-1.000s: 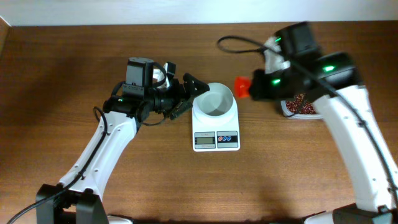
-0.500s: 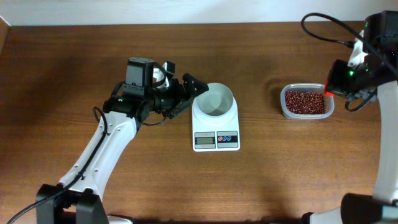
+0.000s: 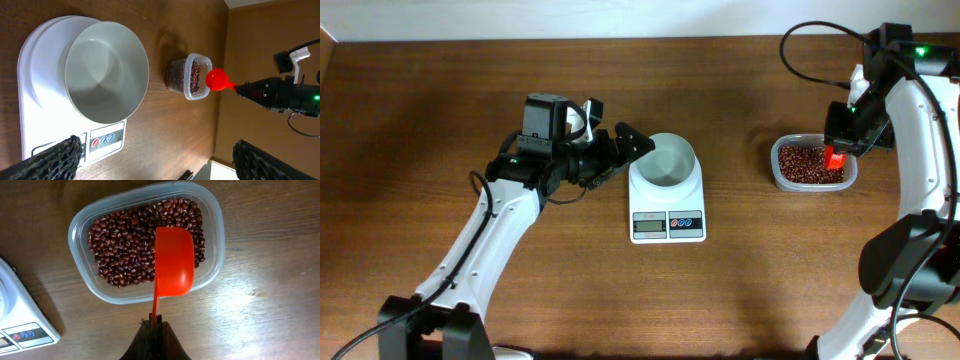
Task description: Scoop item into bowl and weigh 50g on scale
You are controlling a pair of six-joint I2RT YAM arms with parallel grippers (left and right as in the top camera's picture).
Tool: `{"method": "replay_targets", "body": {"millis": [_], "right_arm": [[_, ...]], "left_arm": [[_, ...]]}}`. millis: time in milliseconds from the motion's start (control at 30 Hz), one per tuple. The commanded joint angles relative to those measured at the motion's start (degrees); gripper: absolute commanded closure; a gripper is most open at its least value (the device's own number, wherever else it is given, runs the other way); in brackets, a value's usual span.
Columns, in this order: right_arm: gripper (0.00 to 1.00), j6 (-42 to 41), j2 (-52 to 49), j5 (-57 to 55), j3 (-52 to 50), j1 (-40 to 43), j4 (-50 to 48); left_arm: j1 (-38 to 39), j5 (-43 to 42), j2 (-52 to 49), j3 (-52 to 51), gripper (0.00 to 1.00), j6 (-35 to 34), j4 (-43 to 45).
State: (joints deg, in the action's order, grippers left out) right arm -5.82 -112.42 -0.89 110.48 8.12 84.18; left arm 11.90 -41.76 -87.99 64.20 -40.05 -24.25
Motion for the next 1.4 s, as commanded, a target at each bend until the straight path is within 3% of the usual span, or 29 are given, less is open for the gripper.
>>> {"method": "replay_targets", "body": {"millis": [0, 100, 267, 433, 1133, 1333, 1367], "right_arm": [[0.96, 2.64, -0.44, -1.11, -0.04, 0.55, 0.28], [0.96, 2.64, -1.29, -1.07, -0.31, 0.57, 0.70], [0.96, 2.73, -3.15, -1.11, -0.66, 0.59, 0.33], [0.96, 5.92, -6.36, 1.22, -0.72, 0.59, 0.61], [0.96, 6.51, -11.82, -1.36, -5.84, 0.63, -9.20], [0.58, 6.51, -11.80, -1.36, 0.63, 0.63, -4.55], [0.57, 6.51, -11.78, -1.33, 2.32, 0.63, -3.52]], "left_arm": [[0.11, 0.26, 0.63, 0.57, 0.01, 4.28, -0.24], [0.11, 0.26, 0.63, 0.57, 0.01, 11.45, -0.55], [0.11, 3.67, 0.63, 0.55, 0.01, 13.46, -1.33], [0.11, 3.69, 0.63, 0.55, 0.01, 21.40, -2.58], [0.11, 7.30, 0.63, 0.46, 0.01, 26.51, -6.71], [0.11, 7.30, 0.63, 0.46, 0.01, 26.93, -6.88], [0.11, 7.26, 0.63, 0.46, 0.01, 26.88, -6.95]]}}
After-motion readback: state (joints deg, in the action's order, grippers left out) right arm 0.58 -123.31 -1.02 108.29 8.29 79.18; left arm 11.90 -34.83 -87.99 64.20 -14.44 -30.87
